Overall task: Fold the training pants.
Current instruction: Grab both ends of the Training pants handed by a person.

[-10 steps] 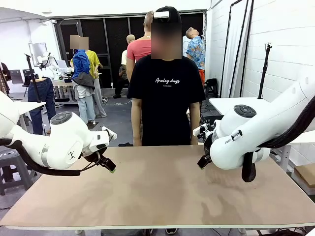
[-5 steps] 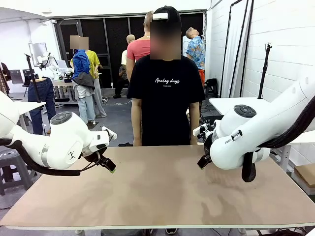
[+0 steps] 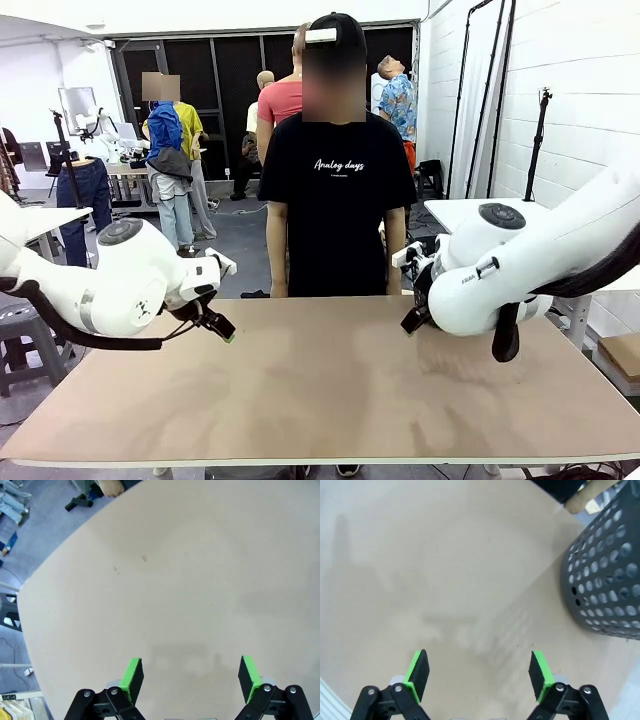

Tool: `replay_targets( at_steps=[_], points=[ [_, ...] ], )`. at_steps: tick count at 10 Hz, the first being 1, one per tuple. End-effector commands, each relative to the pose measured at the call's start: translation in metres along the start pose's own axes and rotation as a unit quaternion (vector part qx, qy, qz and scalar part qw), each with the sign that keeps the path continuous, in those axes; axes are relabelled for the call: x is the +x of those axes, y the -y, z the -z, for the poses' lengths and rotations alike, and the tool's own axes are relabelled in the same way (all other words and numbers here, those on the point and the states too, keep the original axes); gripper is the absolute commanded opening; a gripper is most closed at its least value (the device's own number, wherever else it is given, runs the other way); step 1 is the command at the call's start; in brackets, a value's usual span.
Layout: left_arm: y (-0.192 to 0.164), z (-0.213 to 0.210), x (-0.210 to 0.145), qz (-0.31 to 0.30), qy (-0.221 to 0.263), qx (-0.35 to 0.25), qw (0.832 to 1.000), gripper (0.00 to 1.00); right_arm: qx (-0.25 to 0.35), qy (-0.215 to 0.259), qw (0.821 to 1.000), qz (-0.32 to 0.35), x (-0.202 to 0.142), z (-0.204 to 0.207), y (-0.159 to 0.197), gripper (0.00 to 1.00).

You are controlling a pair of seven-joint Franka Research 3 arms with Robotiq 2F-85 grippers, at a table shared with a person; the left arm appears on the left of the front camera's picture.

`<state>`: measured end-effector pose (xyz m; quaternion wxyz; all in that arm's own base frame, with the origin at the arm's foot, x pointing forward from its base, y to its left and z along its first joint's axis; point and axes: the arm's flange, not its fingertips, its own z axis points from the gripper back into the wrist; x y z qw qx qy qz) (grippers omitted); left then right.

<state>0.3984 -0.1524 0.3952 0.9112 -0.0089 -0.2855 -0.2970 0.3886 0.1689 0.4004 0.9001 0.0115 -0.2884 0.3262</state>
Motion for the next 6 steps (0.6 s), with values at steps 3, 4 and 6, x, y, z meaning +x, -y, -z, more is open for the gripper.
replay_targets(
  at_steps=[3,4,6],
  points=[
    [0.012,-0.071,0.004,-0.014,-0.013,0.010,1.000,1.00,0.023,0.000,0.999,-0.032,0.003,-0.068,0.007,1.00],
    [0.015,-0.084,0.007,-0.009,-0.017,0.012,1.000,1.00,0.014,0.002,0.999,-0.040,0.004,-0.082,0.007,1.00],
    [0.020,-0.110,0.016,0.004,-0.015,0.031,0.999,1.00,-0.009,0.015,0.998,-0.052,0.010,-0.108,0.009,1.00]
  ],
)
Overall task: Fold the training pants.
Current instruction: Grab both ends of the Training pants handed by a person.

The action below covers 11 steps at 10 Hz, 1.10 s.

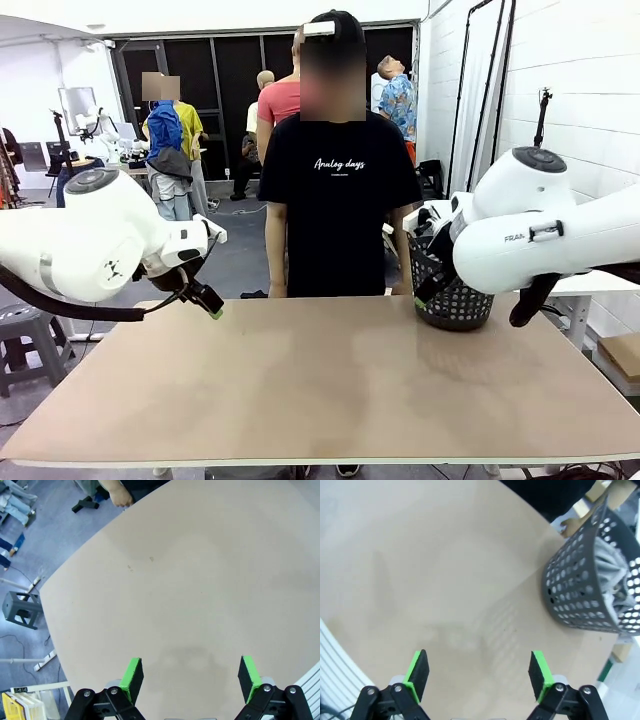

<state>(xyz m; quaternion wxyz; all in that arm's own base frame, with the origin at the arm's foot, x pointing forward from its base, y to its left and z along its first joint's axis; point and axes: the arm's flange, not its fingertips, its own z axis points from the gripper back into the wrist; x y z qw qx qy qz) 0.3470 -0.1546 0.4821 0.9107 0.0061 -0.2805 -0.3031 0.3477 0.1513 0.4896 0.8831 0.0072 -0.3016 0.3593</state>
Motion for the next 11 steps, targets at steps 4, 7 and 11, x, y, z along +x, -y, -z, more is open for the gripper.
replay_targets(
  at_steps=[4,7,11],
  points=[
    [0.014,-0.053,0.008,0.007,0.024,0.047,0.999,1.00,-0.020,0.024,0.999,-0.026,0.007,-0.041,0.006,1.00],
    [0.022,-0.072,0.010,0.008,0.046,0.057,0.997,1.00,-0.027,0.037,0.999,-0.025,0.004,-0.057,0.004,1.00],
    [0.018,-0.075,0.012,0.020,0.055,0.042,0.997,1.00,-0.019,0.049,0.999,-0.012,0.007,-0.052,0.004,1.00]
  ],
)
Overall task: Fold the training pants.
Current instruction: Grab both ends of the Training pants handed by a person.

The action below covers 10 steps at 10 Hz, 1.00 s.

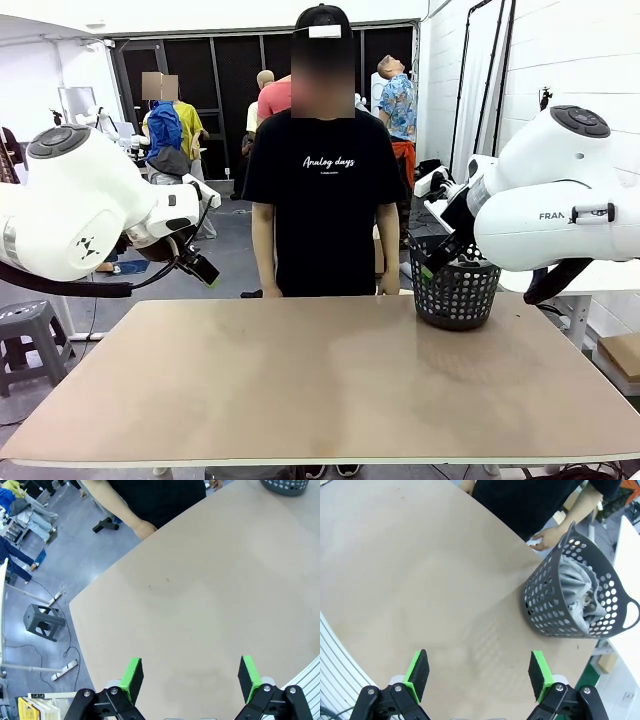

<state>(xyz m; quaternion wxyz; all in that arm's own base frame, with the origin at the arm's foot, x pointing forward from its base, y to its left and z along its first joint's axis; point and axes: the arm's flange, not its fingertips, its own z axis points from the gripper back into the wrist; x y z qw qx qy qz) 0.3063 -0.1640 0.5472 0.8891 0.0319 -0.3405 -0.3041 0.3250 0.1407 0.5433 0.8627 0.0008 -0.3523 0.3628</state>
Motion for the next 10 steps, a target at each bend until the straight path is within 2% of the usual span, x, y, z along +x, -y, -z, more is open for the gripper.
replay_targets(
  at_steps=[1,10],
  points=[
    [0.0001,-0.0005,0.0007,0.006,0.003,0.000,1.000,1.00,0.000,0.001,1.000,-0.001,0.0002,-0.0009,-0.0001,1.00],
    [0.0001,-0.0005,0.0007,0.006,0.003,0.000,1.000,1.00,0.000,0.001,1.000,-0.001,0.0002,-0.0009,-0.0001,1.00]
  ],
)
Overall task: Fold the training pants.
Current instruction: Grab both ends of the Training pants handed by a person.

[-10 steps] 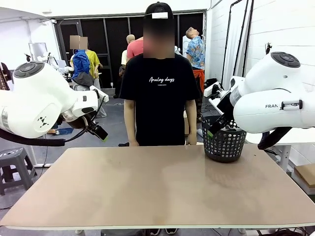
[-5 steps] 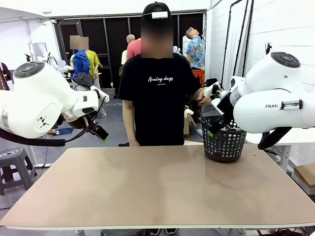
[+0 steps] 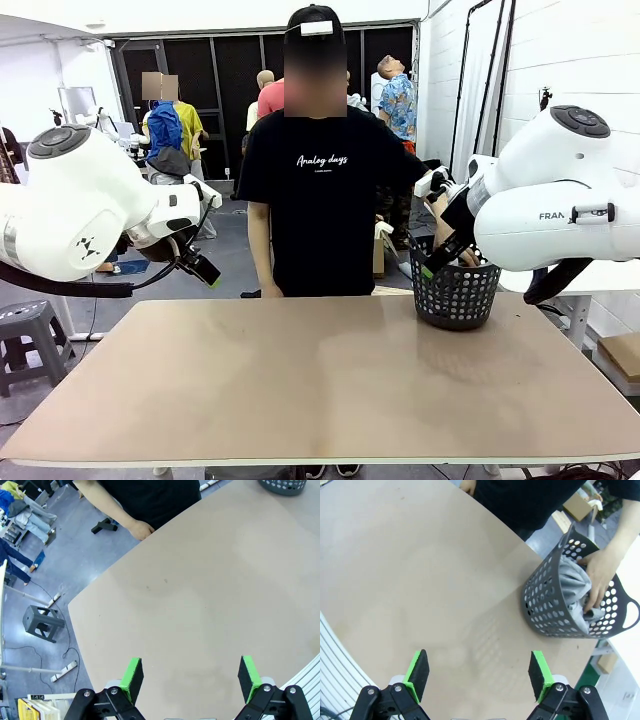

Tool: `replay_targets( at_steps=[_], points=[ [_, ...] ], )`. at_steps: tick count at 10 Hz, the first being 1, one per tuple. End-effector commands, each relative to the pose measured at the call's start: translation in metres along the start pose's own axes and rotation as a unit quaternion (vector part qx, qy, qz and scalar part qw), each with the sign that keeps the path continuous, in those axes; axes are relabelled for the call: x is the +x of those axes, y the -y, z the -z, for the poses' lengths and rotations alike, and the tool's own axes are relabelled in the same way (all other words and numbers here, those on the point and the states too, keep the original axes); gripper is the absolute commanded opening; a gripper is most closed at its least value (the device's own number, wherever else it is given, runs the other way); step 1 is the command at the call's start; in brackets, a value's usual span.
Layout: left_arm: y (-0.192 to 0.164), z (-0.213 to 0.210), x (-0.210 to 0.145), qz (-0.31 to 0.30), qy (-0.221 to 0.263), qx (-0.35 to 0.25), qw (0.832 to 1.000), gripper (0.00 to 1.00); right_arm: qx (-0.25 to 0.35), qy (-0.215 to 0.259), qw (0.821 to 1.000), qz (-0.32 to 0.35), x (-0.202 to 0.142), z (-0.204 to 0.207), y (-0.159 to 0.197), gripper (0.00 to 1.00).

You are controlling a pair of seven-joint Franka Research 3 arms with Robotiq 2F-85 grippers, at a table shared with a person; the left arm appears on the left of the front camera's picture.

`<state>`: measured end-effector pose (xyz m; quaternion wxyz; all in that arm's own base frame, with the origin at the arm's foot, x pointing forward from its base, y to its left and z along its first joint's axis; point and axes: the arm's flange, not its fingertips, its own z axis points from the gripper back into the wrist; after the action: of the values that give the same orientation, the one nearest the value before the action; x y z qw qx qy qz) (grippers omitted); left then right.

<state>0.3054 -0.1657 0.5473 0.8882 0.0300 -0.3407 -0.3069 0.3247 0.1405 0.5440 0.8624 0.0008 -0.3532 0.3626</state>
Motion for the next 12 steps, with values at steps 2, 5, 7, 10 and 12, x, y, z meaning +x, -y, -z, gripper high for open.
replay_targets(
  at_steps=[2,5,7,10,12],
  points=[
    [-0.0017,-0.0001,0.0002,0.004,0.002,0.003,1.000,1.00,0.000,0.000,1.000,-0.001,0.0001,-0.0001,-0.0002,1.00],
    [-0.0017,-0.0001,0.0002,0.004,0.002,0.003,1.000,1.00,0.000,0.000,1.000,-0.001,0.0001,-0.0001,-0.0002,1.00],
    [-0.0017,-0.0001,0.0002,0.004,0.002,0.003,1.000,1.00,0.000,0.000,1.000,-0.001,0.0001,-0.0001,-0.0002,1.00],
    [-0.0017,-0.0001,0.0002,0.004,0.002,0.003,1.000,1.00,0.000,0.000,1.000,-0.001,0.0001,-0.0001,-0.0002,1.00],
    [-0.0017,-0.0001,0.0002,0.004,0.002,0.003,1.000,1.00,0.000,0.000,1.000,-0.001,0.0001,-0.0001,-0.0002,1.00]
  ],
)
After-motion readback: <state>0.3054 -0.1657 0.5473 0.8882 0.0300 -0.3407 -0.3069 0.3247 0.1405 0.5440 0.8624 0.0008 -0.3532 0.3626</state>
